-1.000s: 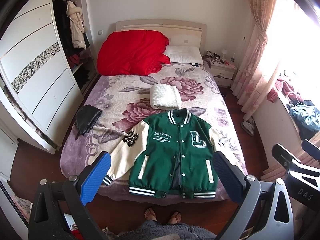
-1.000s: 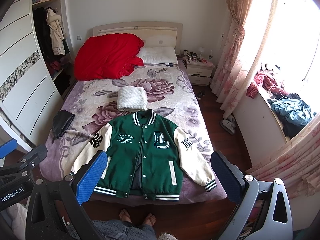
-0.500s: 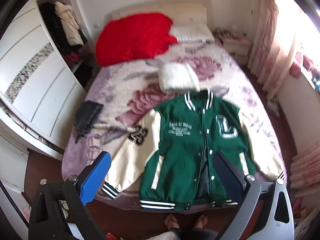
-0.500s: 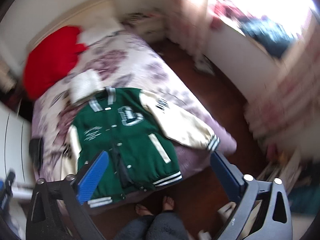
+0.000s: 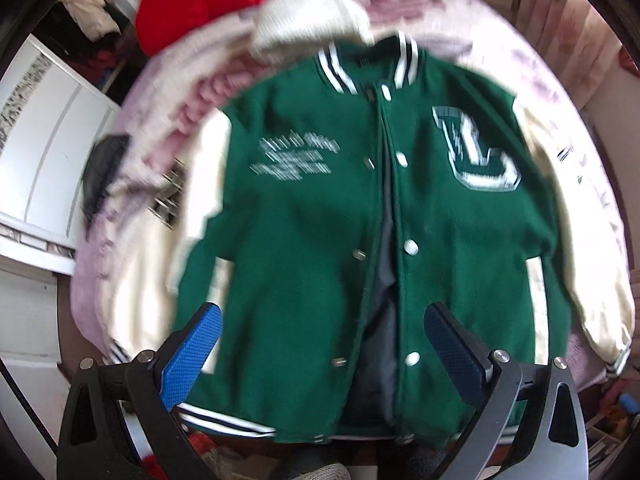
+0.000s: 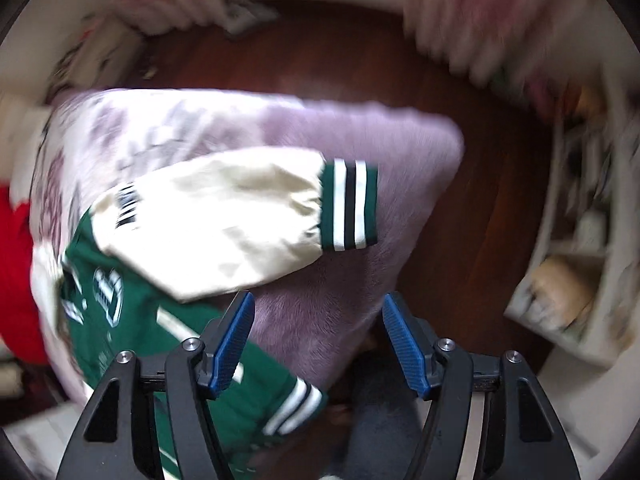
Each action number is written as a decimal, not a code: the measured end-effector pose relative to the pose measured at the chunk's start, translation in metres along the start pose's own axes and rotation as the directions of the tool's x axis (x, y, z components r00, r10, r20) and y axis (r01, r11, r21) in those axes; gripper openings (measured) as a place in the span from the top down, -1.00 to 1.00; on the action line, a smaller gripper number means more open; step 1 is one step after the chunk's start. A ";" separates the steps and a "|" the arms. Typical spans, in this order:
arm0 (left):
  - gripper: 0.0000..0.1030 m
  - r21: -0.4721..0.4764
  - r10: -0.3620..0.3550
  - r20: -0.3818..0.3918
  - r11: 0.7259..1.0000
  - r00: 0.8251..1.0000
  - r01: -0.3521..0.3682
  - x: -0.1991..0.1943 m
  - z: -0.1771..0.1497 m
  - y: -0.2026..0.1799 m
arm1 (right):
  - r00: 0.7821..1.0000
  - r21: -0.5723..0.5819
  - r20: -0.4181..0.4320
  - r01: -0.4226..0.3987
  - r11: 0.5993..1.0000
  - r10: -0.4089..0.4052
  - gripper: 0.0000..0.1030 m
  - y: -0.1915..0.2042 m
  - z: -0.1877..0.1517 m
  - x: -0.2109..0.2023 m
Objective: Fold large clothes
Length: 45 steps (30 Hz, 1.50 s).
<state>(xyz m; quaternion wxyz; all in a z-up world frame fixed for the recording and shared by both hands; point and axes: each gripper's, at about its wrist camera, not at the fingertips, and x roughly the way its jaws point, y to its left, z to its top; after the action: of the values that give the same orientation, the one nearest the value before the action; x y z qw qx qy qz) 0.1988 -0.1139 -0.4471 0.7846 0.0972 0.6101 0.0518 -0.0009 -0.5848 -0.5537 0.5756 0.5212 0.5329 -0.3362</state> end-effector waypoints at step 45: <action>-1.00 -0.016 -0.132 -0.096 0.991 0.987 0.132 0.161 0.149 -0.163 | 0.860 -0.439 0.342 -0.211 0.873 0.380 0.88 0.232 0.222 0.003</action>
<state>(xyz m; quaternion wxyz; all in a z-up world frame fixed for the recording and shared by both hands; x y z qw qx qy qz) 0.3770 -0.2541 -0.5998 0.7564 0.0502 0.6521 0.0072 0.2771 -0.7438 -0.5252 0.8127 0.3898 0.3647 -0.2337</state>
